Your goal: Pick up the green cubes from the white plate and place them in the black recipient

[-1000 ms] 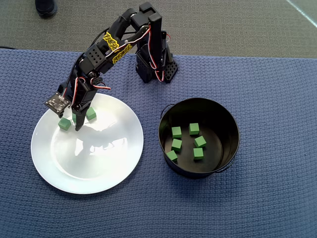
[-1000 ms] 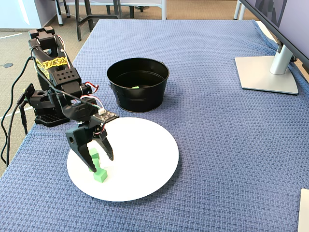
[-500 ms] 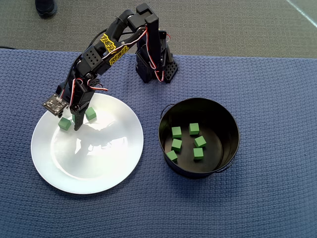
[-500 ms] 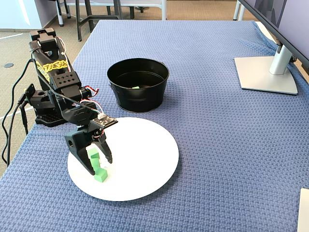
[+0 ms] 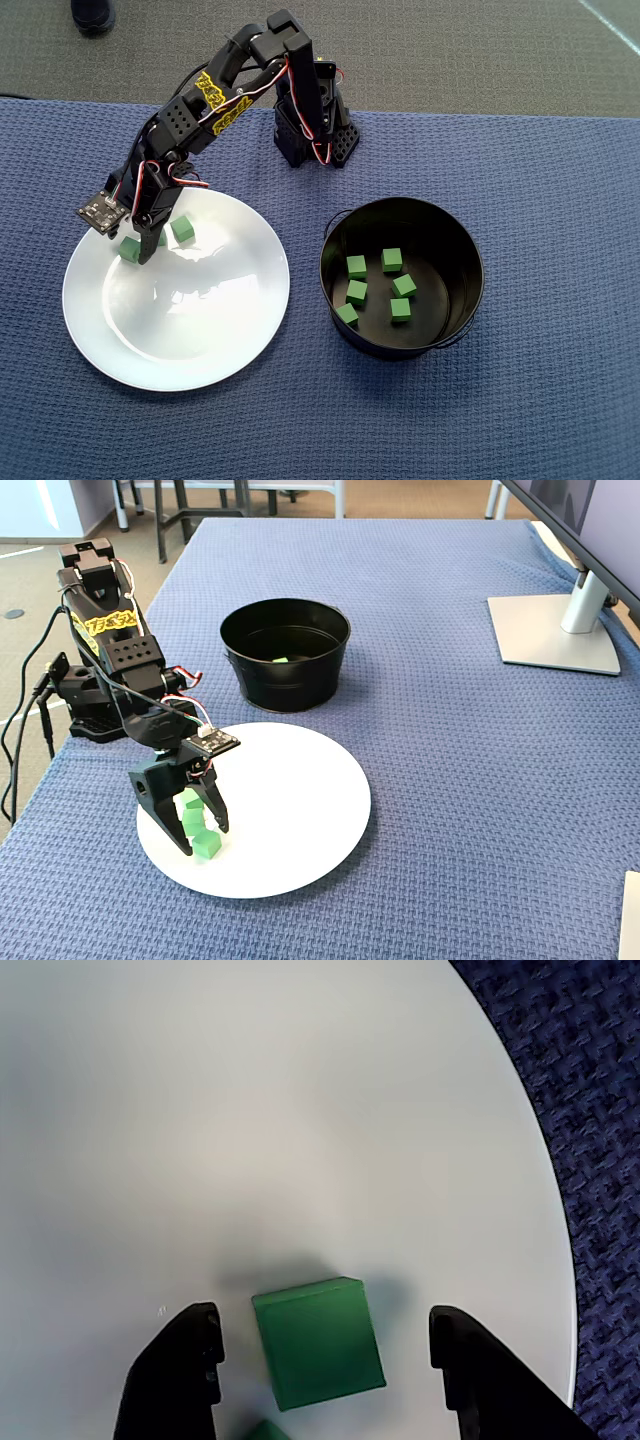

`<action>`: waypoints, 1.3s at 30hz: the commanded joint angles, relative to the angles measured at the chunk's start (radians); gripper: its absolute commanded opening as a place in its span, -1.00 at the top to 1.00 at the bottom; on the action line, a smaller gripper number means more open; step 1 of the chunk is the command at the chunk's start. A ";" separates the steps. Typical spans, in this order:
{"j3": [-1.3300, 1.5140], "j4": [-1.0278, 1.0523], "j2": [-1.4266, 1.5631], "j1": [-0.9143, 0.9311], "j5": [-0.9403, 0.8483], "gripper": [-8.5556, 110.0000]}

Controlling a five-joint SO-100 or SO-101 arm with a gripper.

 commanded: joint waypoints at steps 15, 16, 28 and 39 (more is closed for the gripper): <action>-0.061 -0.081 -0.021 -0.032 0.138 0.85; -0.066 -0.067 -0.011 -0.043 0.181 0.86; -0.249 0.531 0.314 -0.201 0.664 0.86; -0.364 0.933 0.658 -0.568 1.152 0.86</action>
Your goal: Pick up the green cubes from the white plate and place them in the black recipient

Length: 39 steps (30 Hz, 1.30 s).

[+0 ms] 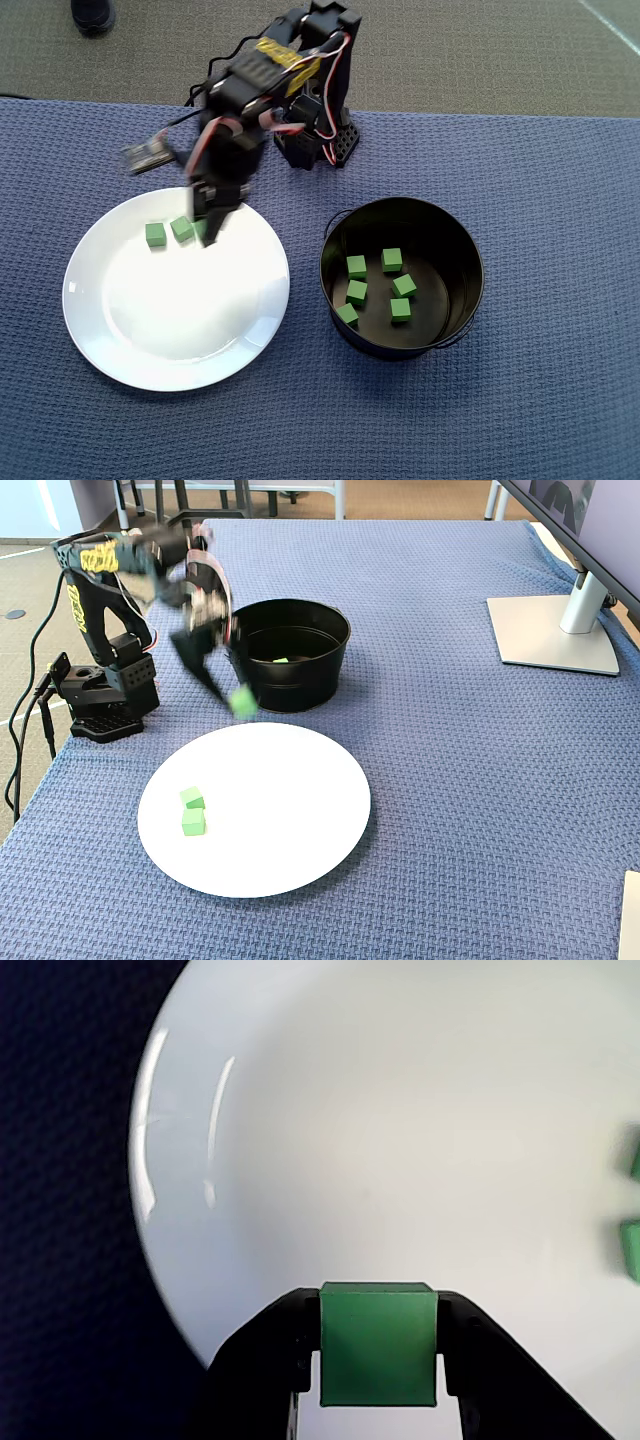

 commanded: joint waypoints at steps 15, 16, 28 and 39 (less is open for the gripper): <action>-0.227 0.173 -0.006 -0.683 0.650 0.86; -0.218 0.147 -0.032 -0.704 0.670 0.86; -0.110 0.054 -0.195 -0.871 0.704 0.42; -0.242 0.187 -0.043 -0.753 0.699 0.39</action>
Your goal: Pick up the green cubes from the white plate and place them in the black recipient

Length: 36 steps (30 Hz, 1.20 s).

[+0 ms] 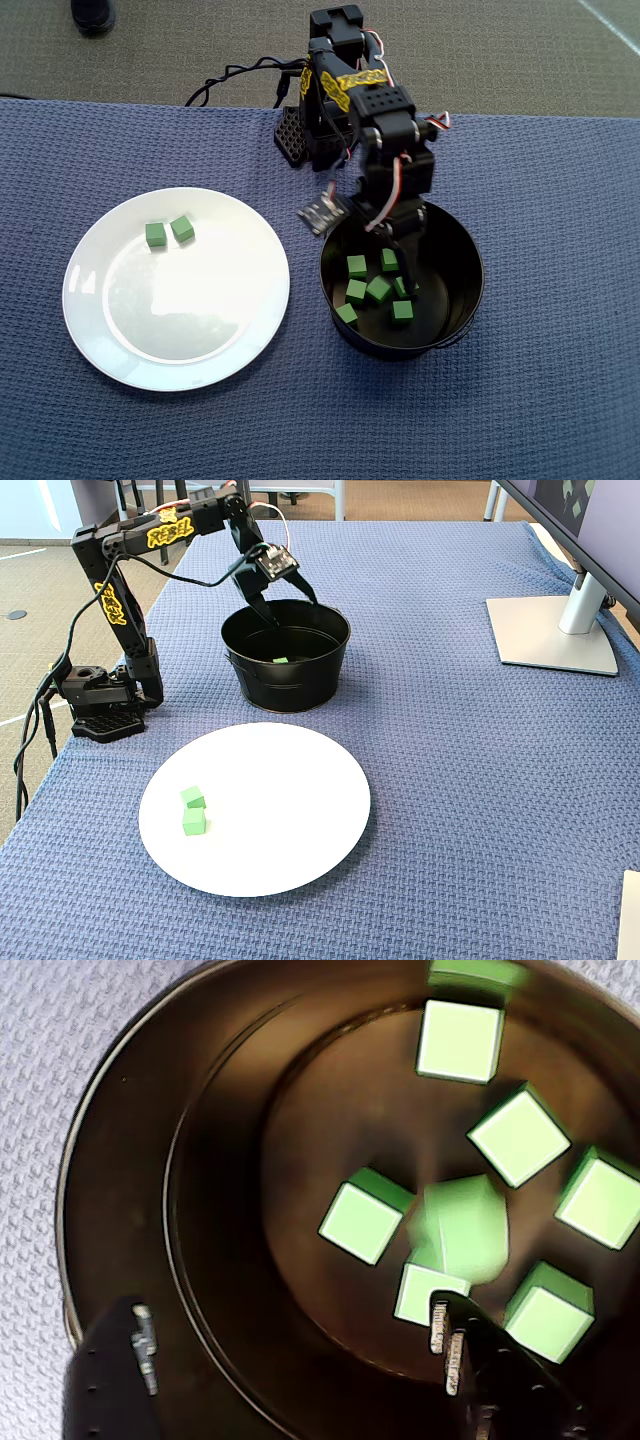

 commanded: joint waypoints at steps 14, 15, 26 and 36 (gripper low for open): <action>0.104 0.103 0.462 0.589 -0.114 0.50; 0.170 0.061 0.462 0.615 -0.167 0.50; 0.500 -0.299 0.279 0.850 -0.212 0.53; 0.385 -0.268 -0.051 0.887 -0.330 0.53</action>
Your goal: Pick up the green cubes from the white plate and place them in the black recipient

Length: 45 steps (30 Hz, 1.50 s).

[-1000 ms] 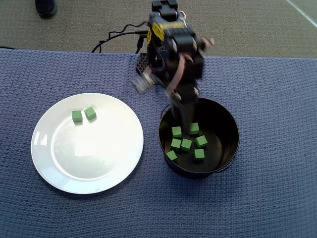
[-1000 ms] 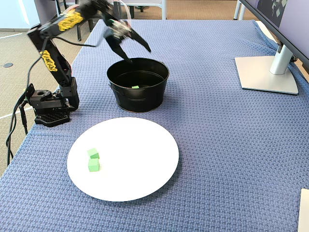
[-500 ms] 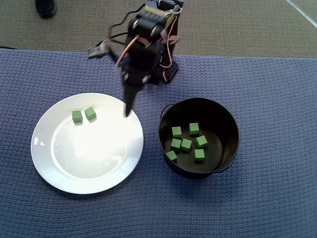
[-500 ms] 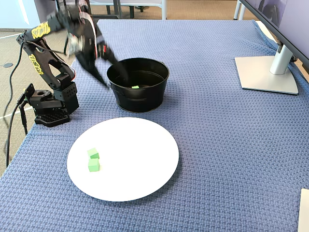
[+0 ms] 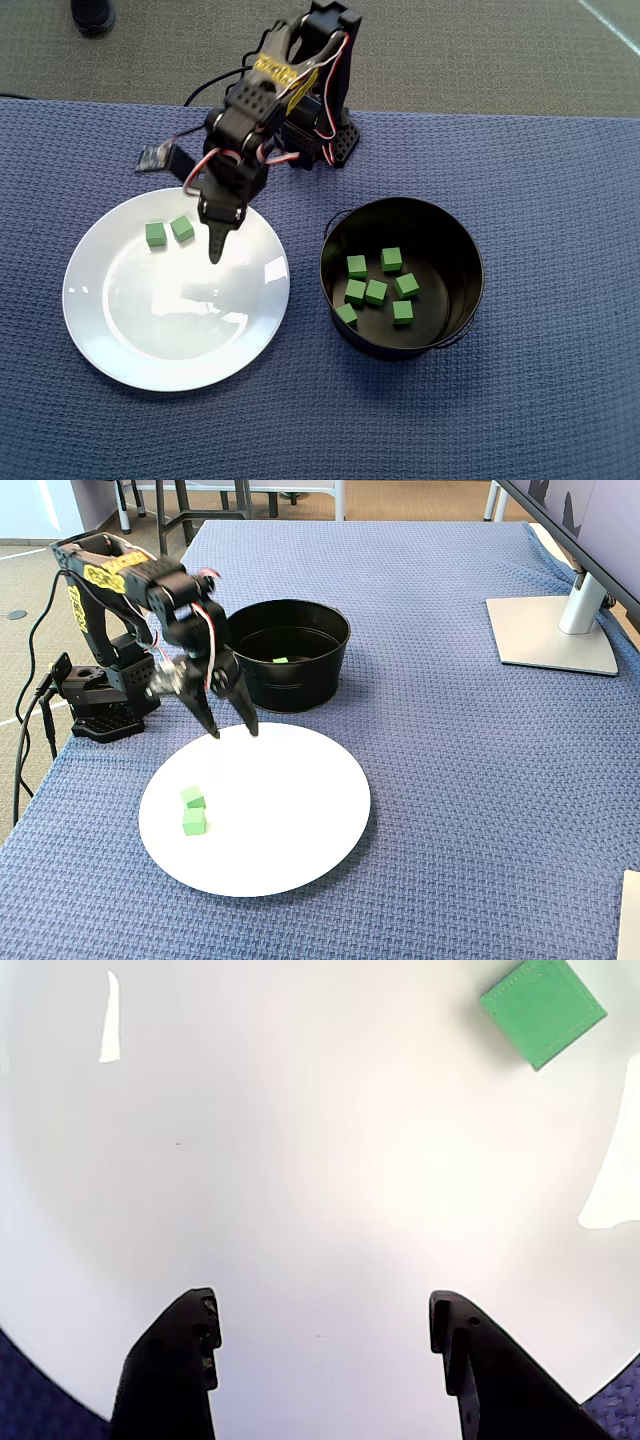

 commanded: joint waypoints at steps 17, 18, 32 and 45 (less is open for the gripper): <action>-0.101 0.178 -0.179 -0.087 -0.123 0.55; -0.095 0.183 -0.178 -0.077 -0.181 0.54; -0.298 0.207 -0.166 0.147 -0.580 0.52; -0.181 0.078 -0.115 0.167 -0.121 0.48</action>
